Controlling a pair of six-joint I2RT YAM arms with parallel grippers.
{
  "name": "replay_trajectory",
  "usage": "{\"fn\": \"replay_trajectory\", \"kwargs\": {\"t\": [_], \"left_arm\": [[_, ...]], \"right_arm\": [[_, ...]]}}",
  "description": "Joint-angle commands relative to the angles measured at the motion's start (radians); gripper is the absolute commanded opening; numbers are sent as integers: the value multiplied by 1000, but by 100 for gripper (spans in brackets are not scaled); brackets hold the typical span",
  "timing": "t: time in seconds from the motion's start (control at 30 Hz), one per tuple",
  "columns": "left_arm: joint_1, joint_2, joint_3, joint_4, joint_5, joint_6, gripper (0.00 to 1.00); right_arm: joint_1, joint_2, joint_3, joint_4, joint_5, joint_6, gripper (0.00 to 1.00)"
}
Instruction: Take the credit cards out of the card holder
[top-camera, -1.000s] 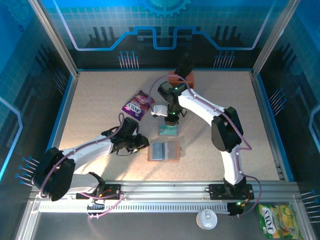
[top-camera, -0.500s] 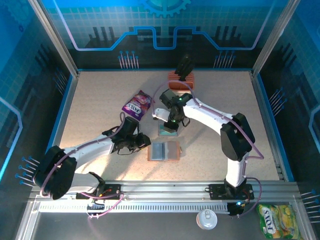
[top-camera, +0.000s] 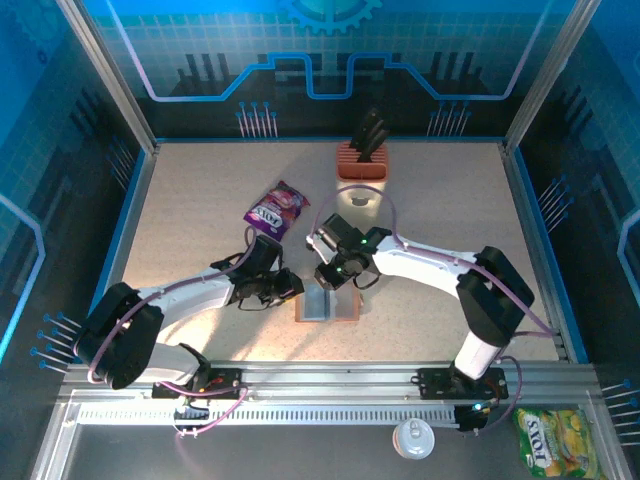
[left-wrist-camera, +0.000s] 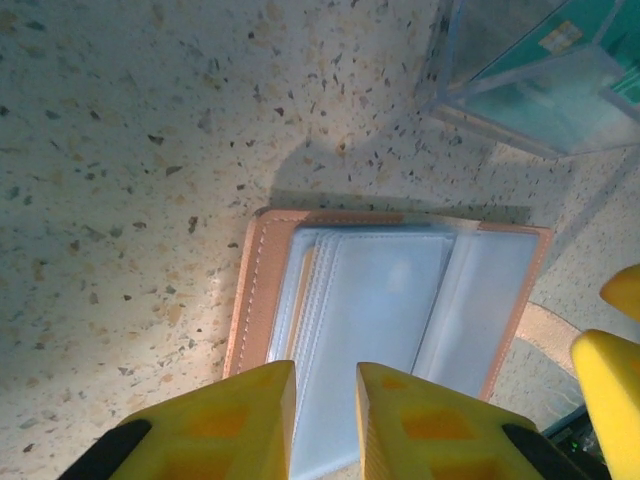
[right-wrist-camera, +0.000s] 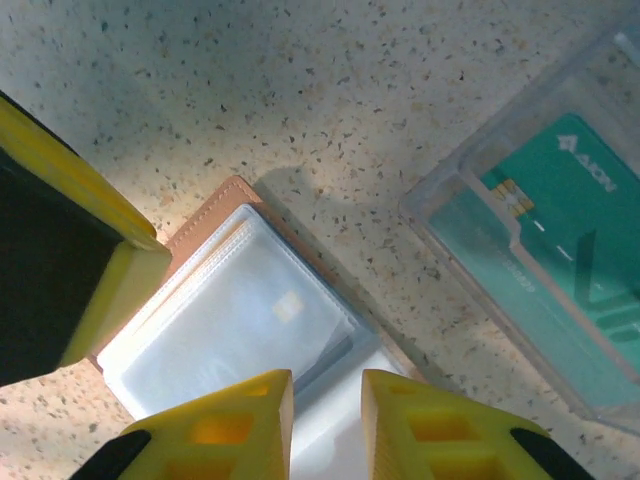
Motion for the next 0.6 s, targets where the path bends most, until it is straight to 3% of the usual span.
{"fn": "replay_trajectory", "kwargs": {"t": [0.0, 0.37, 0.57], "left_arm": [[-11, 10, -11, 23, 8, -9, 20], [-44, 15, -31, 23, -33, -29, 14], [-58, 16, -45, 4, -55, -30, 11]], "right_arm": [[7, -57, -86, 157, -50, 206, 26], [10, -136, -258, 362, -113, 414, 23], [-1, -97, -256, 344, -176, 479, 22]]}}
